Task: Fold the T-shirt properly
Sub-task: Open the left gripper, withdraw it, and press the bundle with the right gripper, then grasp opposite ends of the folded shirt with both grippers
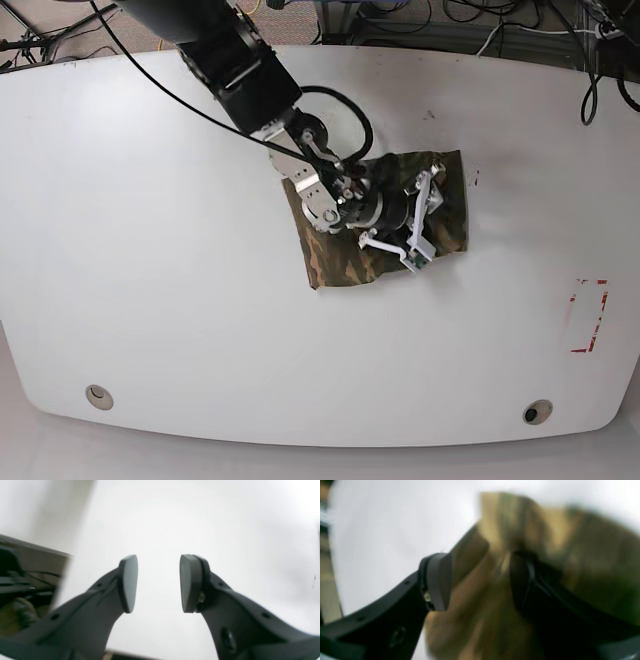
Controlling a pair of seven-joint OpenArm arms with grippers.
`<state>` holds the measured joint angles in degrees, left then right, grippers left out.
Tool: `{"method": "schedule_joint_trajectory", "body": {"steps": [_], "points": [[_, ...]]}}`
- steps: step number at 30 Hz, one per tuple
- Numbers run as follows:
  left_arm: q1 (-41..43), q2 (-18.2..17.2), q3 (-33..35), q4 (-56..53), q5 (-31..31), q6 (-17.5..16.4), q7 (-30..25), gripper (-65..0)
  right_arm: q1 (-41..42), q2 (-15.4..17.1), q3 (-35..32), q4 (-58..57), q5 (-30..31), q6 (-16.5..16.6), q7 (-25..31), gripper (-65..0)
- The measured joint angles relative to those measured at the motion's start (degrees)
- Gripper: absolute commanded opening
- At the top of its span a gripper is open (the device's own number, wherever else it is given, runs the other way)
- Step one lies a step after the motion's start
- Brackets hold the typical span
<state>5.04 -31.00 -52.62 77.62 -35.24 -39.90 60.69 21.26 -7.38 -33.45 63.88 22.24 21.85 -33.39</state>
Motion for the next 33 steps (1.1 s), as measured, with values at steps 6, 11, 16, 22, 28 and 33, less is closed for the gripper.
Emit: {"method": "schedule_joint_trajectory", "body": {"steps": [6,11,16,22,28,33], "points": [[4.09,1.36,0.57,6.60,-0.22,0.00,-0.17,-39.3,5.38,-1.66,-0.35,-6.88,-1.49,1.42,6.10,-30.8],[4.46,4.07,6.38,11.76,0.46,0.33,-0.11,-39.3,8.31,-0.48,1.16,-9.49,-2.91,0.66,3.67,-30.8],[7.37,4.74,10.91,17.51,-1.29,-0.37,-5.07,-39.3,8.00,-0.31,2.16,-2.03,-2.97,0.57,-1.97,-30.8],[8.24,6.64,22.71,22.75,0.61,0.09,-6.49,-39.3,4.68,1.42,5.73,7.85,-2.19,1.36,-4.13,-30.8],[6.97,9.88,24.94,27.28,-0.76,0.04,-9.09,-39.3,-1.31,6.23,9.77,20.06,-2.95,1.01,-10.56,-30.8],[2.12,13.38,33.83,26.29,6.43,0.37,-6.16,-39.3,-2.95,9.33,14.32,19.96,-3.82,0.83,-11.78,-30.9]]}}
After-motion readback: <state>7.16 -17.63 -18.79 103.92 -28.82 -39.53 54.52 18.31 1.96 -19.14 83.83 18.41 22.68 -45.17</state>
